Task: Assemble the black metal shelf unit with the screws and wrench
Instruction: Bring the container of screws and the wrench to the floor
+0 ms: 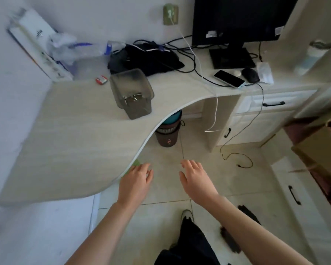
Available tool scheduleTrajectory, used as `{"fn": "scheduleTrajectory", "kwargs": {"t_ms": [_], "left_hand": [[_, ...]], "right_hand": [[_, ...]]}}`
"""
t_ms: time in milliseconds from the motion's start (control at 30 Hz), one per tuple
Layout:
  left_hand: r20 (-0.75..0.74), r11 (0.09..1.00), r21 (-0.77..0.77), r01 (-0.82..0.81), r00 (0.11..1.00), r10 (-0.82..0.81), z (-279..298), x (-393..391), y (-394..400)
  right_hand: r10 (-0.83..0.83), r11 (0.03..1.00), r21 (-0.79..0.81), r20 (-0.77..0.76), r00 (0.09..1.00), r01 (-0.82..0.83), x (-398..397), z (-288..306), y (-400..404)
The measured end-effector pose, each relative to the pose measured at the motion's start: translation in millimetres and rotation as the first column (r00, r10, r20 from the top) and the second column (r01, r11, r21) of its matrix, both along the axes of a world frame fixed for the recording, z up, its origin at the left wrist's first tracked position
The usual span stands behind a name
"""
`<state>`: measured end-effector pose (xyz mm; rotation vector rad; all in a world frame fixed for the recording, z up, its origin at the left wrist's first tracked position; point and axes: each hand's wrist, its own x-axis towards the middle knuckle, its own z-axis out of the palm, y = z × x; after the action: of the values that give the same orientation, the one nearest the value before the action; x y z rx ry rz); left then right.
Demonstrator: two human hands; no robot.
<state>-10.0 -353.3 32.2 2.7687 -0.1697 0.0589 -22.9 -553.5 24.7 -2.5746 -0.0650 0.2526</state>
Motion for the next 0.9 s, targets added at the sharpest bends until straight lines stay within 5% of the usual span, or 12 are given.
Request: {"fn": "scheduleTrajectory", "kwargs": {"t_ms": [500, 633, 733, 900], "left_hand": [[0.033, 0.964, 0.037, -0.265, 0.964, 0.264, 21, 163, 47], [0.032, 0.968, 0.078, -0.239, 0.971, 0.238, 29, 207, 57], [0.053, 0.971, 0.13, -0.2, 0.98, 0.194, 35, 241, 66], [0.049, 0.968, 0.227, -0.108, 0.994, 0.1, 39, 304, 78]], "right_hand": [[0.236, 0.97, 0.062, -0.007, 0.972, -0.235, 194, 17, 49], [0.126, 0.977, 0.188, -0.114, 0.985, -0.103, 231, 21, 64], [-0.026, 0.938, 0.312, -0.366, 0.93, 0.149, 257, 27, 82], [-0.107, 0.632, 0.47, -0.734, 0.67, 0.616, 292, 38, 103]]}}
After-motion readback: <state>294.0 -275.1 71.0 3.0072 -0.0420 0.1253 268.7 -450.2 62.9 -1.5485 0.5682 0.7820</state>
